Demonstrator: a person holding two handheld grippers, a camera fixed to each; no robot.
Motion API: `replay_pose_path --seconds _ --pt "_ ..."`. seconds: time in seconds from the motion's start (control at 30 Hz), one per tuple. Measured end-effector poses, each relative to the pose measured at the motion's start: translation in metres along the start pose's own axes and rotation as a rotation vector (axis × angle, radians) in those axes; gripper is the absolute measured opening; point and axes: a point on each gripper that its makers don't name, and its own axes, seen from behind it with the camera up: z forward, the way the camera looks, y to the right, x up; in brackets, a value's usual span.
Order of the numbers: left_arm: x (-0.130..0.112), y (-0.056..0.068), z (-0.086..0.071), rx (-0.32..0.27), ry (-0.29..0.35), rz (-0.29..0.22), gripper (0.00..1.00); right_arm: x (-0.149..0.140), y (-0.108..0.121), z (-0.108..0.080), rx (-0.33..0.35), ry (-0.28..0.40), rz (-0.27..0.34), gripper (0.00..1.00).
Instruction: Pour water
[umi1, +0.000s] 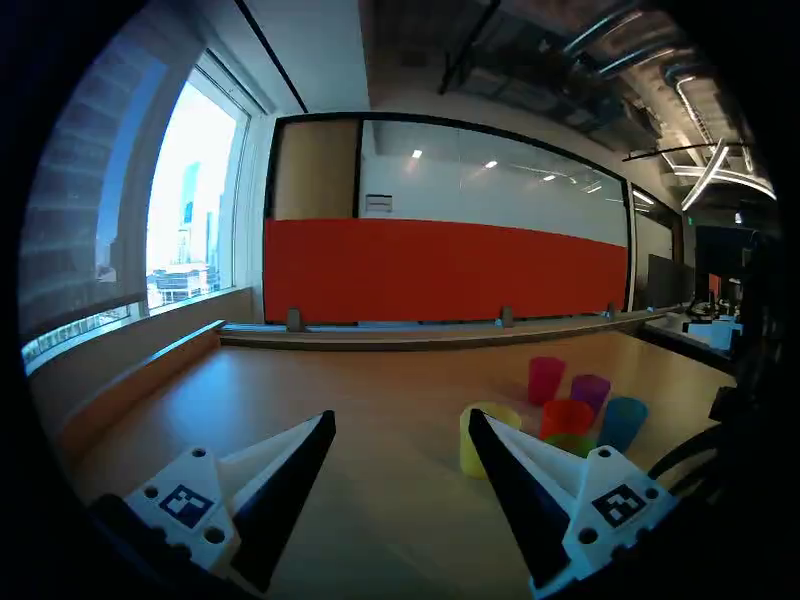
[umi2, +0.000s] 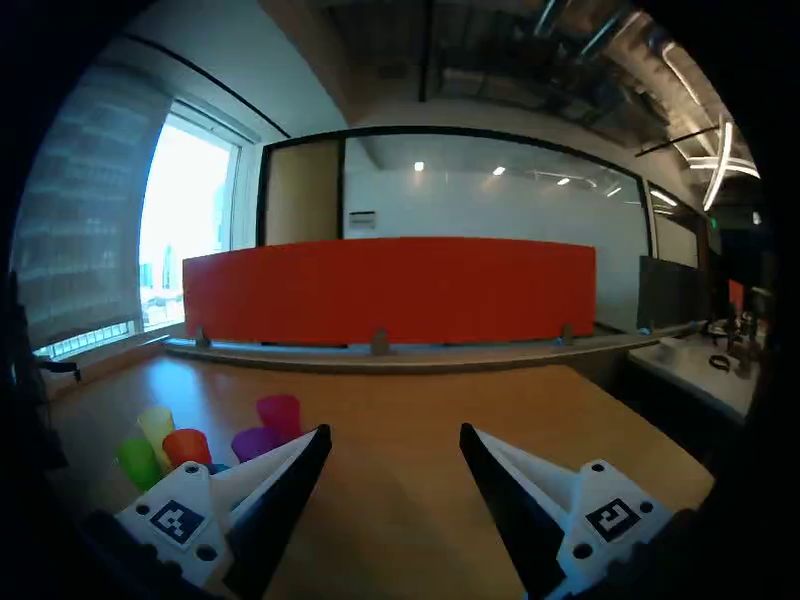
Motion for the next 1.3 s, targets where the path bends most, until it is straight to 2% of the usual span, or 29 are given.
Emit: replay_pose_path --seconds 0.2,0.5,0.77,1.07,1.3 --pt "0.0 -0.001 0.001 0.03 0.021 -0.018 1.0 0.007 0.004 0.002 -0.03 0.033 0.0 1.0" --pt "0.004 0.006 0.003 0.061 0.067 0.032 0.99 0.007 0.007 0.004 -0.064 0.041 0.02 1.0" --pt "0.017 0.01 0.002 0.083 0.138 0.0 0.99 0.004 0.017 0.0 -0.102 0.044 0.0 1.0" --pt "0.012 0.008 0.009 0.1 0.166 -0.008 0.99 0.006 0.032 -0.007 -0.155 0.036 -0.026 1.0" --pt "0.01 0.002 0.017 0.106 0.194 -0.01 0.99 0.01 0.031 -0.011 -0.162 0.042 -0.036 1.0"
